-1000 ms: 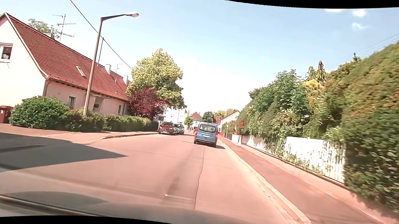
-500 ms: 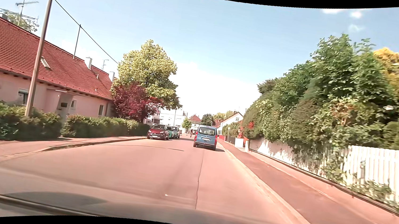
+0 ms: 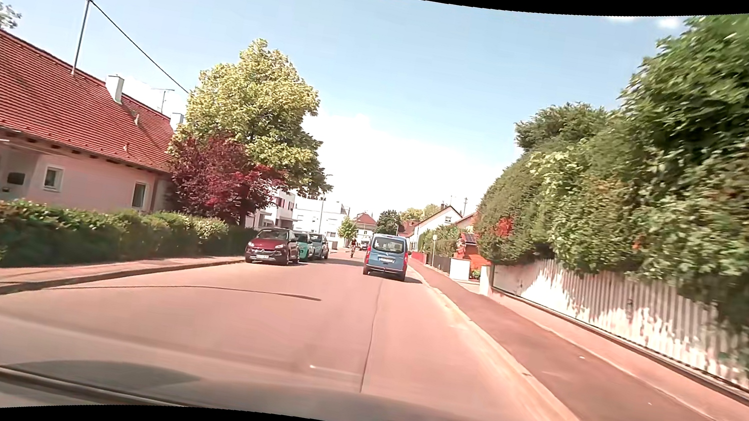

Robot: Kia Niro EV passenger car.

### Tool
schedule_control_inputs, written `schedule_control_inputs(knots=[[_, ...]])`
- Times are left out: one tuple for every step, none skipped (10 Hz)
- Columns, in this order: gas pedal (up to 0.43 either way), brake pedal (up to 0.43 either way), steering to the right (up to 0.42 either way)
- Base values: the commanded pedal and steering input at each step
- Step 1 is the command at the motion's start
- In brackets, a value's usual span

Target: Follow the waypoints while adhering to traffic rules and regulations

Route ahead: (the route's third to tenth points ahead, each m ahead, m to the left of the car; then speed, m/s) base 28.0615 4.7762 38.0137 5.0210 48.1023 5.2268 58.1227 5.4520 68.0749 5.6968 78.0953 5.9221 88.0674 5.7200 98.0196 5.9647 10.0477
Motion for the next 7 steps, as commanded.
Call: schedule_control_inputs(knots=[[0.110,0.000,-0.001],[0.110,0.000,0.000],[0.110,0.000,0.001],[0.098,0.000,0.001],[0.087,0.000,0.001],[0.087,0.000,0.001],[0.087,0.000,0.001]])
